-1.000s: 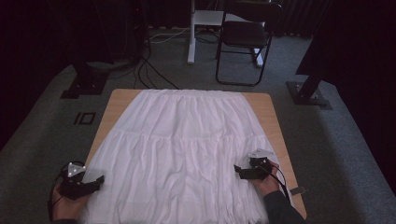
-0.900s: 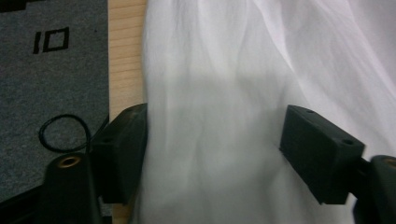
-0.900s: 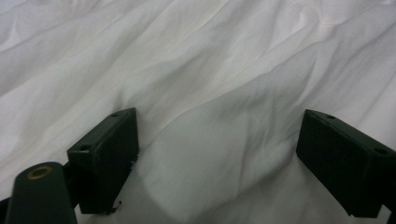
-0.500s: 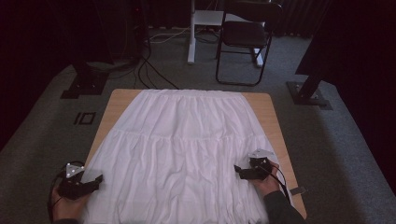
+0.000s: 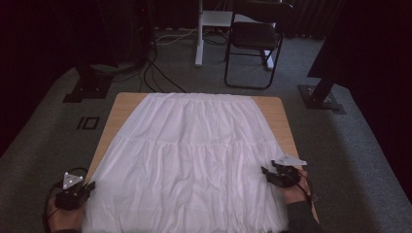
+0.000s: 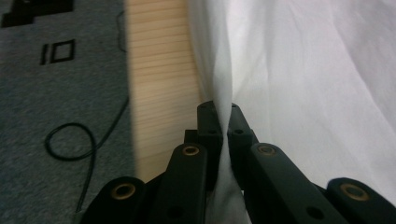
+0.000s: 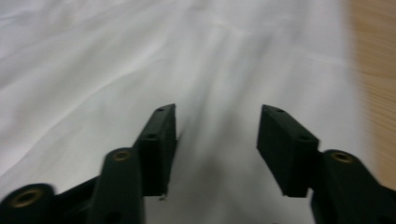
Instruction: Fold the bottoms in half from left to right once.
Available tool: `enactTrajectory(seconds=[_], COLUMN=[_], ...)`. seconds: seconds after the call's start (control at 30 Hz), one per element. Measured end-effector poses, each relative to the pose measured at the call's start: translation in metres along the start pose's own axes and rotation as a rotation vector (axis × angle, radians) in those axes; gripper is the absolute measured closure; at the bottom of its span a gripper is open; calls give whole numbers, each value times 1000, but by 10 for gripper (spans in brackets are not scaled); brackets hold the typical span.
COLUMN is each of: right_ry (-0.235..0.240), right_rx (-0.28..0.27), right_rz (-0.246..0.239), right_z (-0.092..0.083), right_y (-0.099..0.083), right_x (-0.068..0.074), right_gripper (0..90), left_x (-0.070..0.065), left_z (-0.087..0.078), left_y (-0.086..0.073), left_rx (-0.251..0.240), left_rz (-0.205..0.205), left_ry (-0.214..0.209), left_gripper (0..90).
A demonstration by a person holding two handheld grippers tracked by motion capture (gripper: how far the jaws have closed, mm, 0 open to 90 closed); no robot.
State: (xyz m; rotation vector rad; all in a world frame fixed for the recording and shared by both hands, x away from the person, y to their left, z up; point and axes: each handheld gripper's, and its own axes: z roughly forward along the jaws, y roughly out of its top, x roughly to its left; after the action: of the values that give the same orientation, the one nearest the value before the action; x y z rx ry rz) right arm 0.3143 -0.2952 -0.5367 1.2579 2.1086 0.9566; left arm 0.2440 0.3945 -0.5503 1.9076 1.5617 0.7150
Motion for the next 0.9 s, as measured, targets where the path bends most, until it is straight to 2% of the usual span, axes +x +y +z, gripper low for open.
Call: enactTrajectory(seconds=[0.03,0.07,0.17,0.23,0.3,0.33,0.37,0.43,0.5,0.6,0.67,0.7,0.77,0.87,0.9], right_ry=[-45,-70,-108,-72,-59,-54,-42,-42,-86,-109,-114,-113,-106,-88,-84], right_rx=[5,6,41,65,93,101,88,100,117,118,120,120,115,102,98], right_rz=[19,34,108,143,136,140,155,141,158,177,161,158,157,175,183], right_z=[-8,-13,-24,-25,-21,-19,-19,-20,-20,-20,-20,-20,-20,-19,-19], right_y=[-4,-8,-30,-44,-53,-56,-56,-54,-52,-53,-53,-53,-53,-53,-54], right_x=[-9,-15,-35,-40,-39,-39,-40,-42,-47,-51,-49,-48,-47,-48,-48], right_gripper=[427,414,369,366,365,389,494,759,874,881,880,880,878,867,864], left_x=[2,3,6,7,8,9,11,14,21,36,48,51,52,46,37], left_z=[-1,-2,-3,-3,-2,-2,-2,-1,0,-2,-4,-6,-10,-15,-25], left_y=[0,1,5,7,9,10,10,10,10,10,11,12,15,19,25], left_rx=[-1,-3,2,8,12,14,15,20,30,33,39,46,34,19,-34], left_rz=[4,8,26,33,40,37,33,33,30,-7,-26,-32,-33,-15,-10], left_ry=[9,28,65,85,107,119,126,146,179,230,281,293,297,282,227], left_gripper=[888,888,888,888,888,888,889,890,890,891,891,891,891,890,889])
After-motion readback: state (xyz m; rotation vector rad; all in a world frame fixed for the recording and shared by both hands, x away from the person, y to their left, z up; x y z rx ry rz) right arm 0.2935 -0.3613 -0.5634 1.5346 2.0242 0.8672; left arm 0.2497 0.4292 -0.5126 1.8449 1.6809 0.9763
